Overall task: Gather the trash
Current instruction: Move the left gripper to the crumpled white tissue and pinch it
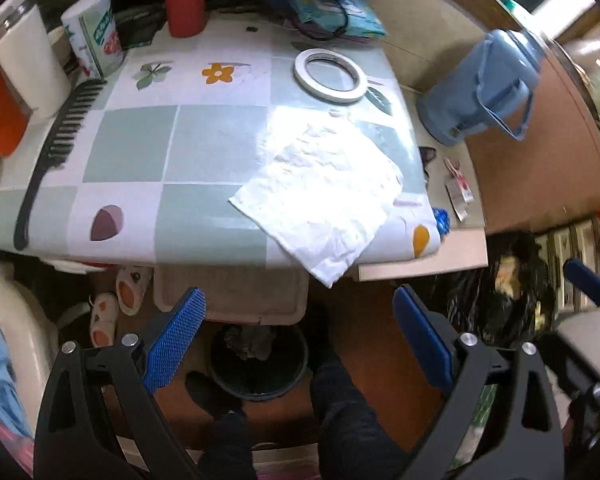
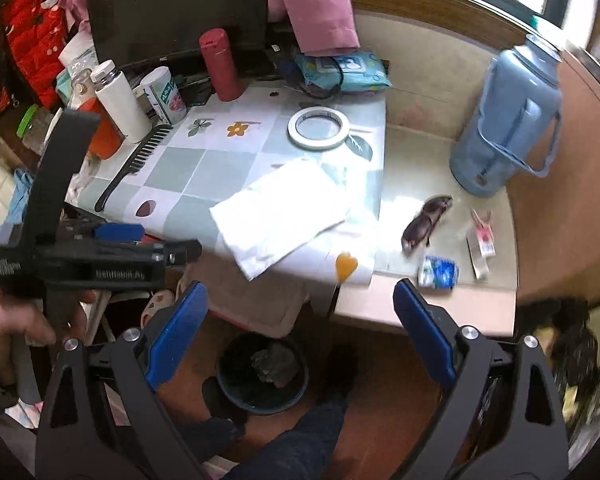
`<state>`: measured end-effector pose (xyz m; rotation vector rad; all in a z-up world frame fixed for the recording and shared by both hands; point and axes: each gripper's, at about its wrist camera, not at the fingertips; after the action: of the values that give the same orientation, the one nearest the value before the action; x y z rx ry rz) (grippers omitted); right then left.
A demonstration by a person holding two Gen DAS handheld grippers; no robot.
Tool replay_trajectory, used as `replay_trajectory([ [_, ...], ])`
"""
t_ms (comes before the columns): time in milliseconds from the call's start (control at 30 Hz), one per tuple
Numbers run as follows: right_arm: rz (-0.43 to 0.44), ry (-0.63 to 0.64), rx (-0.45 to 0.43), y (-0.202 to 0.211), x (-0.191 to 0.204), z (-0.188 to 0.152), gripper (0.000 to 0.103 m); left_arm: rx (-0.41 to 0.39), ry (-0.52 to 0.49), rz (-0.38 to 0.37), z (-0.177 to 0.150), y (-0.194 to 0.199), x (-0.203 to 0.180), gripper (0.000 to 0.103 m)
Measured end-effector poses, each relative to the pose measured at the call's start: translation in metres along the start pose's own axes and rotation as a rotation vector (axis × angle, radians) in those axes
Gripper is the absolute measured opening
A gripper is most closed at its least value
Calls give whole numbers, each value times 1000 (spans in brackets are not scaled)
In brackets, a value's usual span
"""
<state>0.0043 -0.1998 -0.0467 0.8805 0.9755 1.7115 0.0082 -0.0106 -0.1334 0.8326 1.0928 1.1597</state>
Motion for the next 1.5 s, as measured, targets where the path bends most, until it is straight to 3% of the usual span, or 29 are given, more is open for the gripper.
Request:
replay_trajectory([
  [500, 168, 247, 91, -76, -62, 97, 93, -5, 275, 35, 39, -55, -39, 92],
  [1033, 172, 238, 132, -164, -71, 145, 93, 30, 344, 49, 70, -108, -35, 92],
  [1300, 164, 245, 133, -194, -67, 156, 93, 30, 312, 125, 73, -121, -44, 91],
  [1367, 157, 250, 132, -201, -66, 159, 93, 43, 284, 176, 75, -123, -49, 86],
  [1400, 155, 251, 132, -203, -66, 159, 93, 49, 269, 207, 76, -124, -51, 78],
  [1500, 153, 249, 135, -211, -67, 162, 93, 55, 260, 242, 79, -126, -53, 75],
])
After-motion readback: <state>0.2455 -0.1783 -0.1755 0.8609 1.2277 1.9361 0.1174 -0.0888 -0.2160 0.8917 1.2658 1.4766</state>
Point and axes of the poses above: each gripper's, at about its wrist camera, not at the fingertips, and y roughly against the way its jaws point, x to its left, z to its top, and after that the axes turned 6 degrees about -y, right-handed
